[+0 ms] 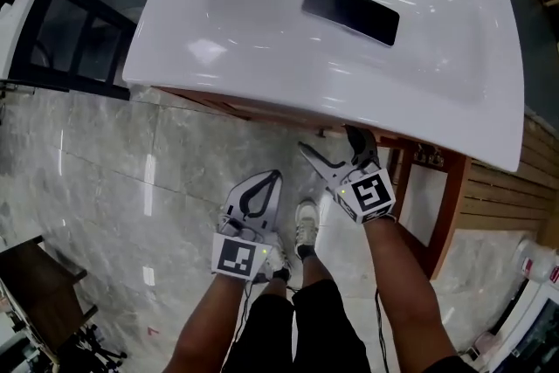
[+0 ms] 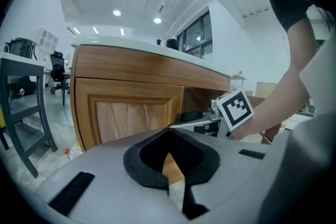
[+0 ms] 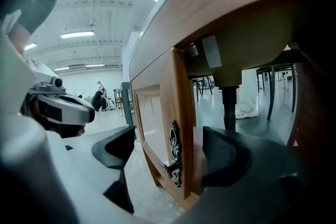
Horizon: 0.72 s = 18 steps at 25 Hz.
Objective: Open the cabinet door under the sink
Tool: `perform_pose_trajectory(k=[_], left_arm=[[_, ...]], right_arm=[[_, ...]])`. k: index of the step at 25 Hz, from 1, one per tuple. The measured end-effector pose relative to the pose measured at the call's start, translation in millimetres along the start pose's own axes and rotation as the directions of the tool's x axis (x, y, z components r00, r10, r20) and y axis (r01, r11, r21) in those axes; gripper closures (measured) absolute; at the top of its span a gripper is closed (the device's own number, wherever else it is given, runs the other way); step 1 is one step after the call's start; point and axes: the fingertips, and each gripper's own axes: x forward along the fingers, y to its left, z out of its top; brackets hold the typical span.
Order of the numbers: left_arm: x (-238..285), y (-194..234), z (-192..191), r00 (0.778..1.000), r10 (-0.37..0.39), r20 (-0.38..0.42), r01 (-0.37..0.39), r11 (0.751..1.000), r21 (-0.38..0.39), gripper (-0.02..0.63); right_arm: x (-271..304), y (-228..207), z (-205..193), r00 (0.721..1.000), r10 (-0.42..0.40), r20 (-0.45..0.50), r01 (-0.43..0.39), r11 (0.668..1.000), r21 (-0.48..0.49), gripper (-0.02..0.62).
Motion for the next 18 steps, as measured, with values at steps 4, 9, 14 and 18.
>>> perform_pose_trajectory(k=[4,9,14,18], left_arm=[[6,7,-6,1.0,0.028,-0.012,-0.028,1.0,-0.011,0.586],[13,11,-4,0.998,0.064,-0.016,-0.064,0.998,-0.024,0.586],[6,10,3,0.997,0.079,-0.007,-0.079,0.996,-0.031,0.586],[-6,14,0,0.996,0.088,-0.02,-0.088,0.996,-0.026,0.586]], right_arm=[[13,-2,0,0.999,0.036,-0.003,-0.036,0.999,-0.008,0.209],[23,3,-1,0.994,0.109,-0.01,-0.109,0.993,-0.038,0.211],[21,8,-5,0.993,0.115,-0.037,-0.116,0.992,-0.053,0.212],[19,11,-3,0.994,0.098,-0.053,-0.102,0.992,-0.079,0.212]])
